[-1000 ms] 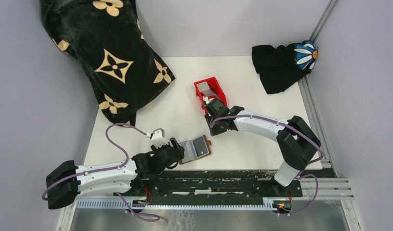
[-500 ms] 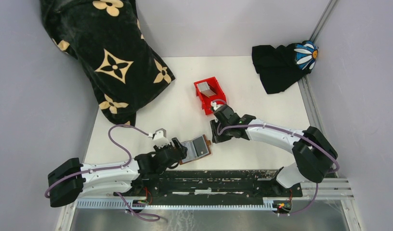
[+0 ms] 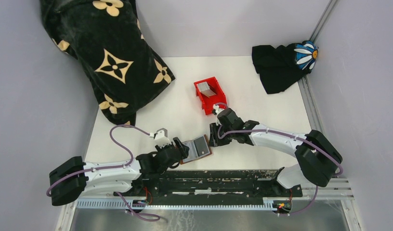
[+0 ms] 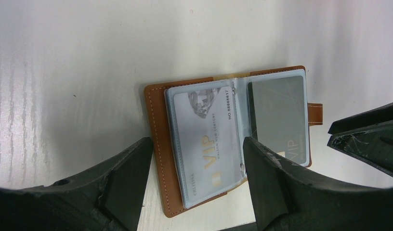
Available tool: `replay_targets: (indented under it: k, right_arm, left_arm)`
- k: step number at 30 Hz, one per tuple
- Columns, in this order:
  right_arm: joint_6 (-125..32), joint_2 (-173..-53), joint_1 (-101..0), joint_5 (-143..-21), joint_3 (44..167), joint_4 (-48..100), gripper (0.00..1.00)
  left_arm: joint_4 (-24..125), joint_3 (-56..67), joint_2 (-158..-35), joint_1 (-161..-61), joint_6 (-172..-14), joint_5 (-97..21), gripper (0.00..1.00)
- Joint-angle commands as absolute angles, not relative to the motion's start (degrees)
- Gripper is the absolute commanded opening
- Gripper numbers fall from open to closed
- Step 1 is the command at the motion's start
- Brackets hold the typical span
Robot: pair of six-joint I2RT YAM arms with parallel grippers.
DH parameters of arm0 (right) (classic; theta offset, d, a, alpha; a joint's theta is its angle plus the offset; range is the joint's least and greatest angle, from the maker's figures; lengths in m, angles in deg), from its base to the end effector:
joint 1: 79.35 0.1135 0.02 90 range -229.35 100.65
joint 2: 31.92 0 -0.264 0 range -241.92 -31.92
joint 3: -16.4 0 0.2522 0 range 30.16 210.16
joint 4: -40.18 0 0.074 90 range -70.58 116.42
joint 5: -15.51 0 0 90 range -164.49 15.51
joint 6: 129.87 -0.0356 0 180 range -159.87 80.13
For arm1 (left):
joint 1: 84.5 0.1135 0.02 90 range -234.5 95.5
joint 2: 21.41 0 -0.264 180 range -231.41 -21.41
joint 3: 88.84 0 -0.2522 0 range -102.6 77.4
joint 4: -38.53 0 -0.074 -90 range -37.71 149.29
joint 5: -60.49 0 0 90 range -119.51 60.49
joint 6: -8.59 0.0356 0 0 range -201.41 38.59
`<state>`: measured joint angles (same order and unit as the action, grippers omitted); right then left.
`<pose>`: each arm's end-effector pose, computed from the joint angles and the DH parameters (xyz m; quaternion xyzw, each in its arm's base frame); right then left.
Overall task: Put the credit cards into the card holder
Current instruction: Close the card holder at the center of the board.
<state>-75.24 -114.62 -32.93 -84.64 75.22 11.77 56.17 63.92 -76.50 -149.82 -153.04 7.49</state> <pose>0.1911 0.2099 0.1870 -0.1192 0.9355 0.2740 0.1885 0.0878 -0.1398 0.1391 -0.1683 0.8697 -0.2264 0.4050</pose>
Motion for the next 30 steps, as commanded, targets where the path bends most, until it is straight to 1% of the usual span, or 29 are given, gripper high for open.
replay_targets:
  k: [1, 12, 21, 30]
  right_arm:
    - [-77.0, -114.9, -32.6, -86.8, 74.1, 17.3, 0.41]
    - [-74.1, -115.8, -31.6, -78.9, 74.5, 13.3, 0.41]
    - [-75.0, -118.2, -31.3, -80.1, 74.4, 15.1, 0.41]
    - [-73.6, -119.4, -30.8, -77.2, 75.7, 14.5, 0.4]
  left_arm:
    - [54.3, 64.5, -76.9, -149.6, -154.0, 7.9, 0.77]
    - [53.9, 65.1, -75.9, -149.6, -154.0, 8.2, 0.77]
    - [53.5, 65.6, -75.3, -149.6, -153.9, 8.0, 0.77]
    - [53.0, 66.6, -74.9, -149.7, -154.4, 7.9, 0.76]
